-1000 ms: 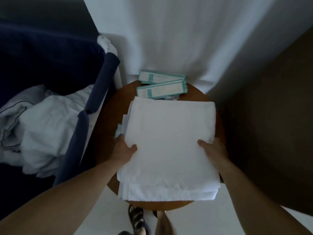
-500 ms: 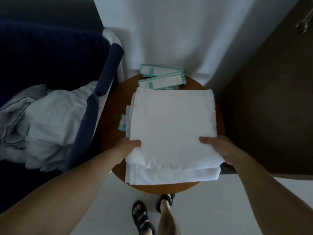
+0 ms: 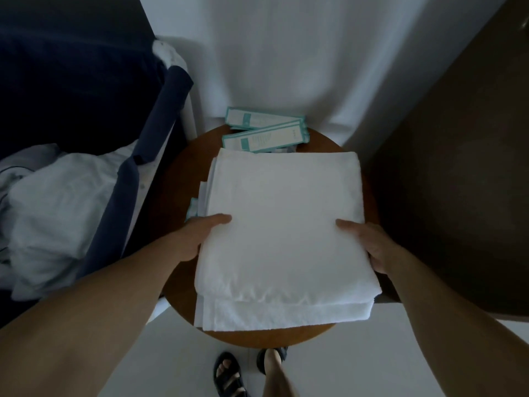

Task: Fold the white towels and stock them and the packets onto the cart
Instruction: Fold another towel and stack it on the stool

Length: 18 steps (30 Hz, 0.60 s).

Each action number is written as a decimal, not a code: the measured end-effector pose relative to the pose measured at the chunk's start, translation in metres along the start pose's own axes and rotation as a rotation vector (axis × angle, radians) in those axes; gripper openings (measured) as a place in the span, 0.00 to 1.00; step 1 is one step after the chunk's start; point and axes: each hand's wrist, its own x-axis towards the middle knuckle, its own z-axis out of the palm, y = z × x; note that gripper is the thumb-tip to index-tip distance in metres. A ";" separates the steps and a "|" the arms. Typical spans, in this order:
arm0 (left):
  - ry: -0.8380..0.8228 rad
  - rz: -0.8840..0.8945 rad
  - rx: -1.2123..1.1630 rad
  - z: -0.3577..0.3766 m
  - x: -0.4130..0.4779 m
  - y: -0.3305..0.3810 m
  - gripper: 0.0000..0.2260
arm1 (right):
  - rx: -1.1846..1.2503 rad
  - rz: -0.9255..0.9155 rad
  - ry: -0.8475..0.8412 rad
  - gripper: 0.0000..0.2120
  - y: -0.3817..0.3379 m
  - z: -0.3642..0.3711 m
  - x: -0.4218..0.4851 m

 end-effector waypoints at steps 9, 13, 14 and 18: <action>-0.001 0.158 -0.108 0.002 0.008 0.012 0.22 | 0.007 -0.125 -0.081 0.18 -0.016 0.000 0.008; -0.039 0.257 -0.144 0.003 -0.023 0.028 0.18 | 0.011 -0.195 -0.107 0.20 -0.033 0.002 -0.014; -0.046 0.273 -0.159 0.001 -0.030 0.030 0.18 | 0.012 -0.212 -0.113 0.20 -0.038 0.002 -0.020; -0.074 0.305 -0.190 -0.014 -0.050 0.032 0.21 | 0.013 -0.285 -0.149 0.21 -0.054 -0.001 -0.040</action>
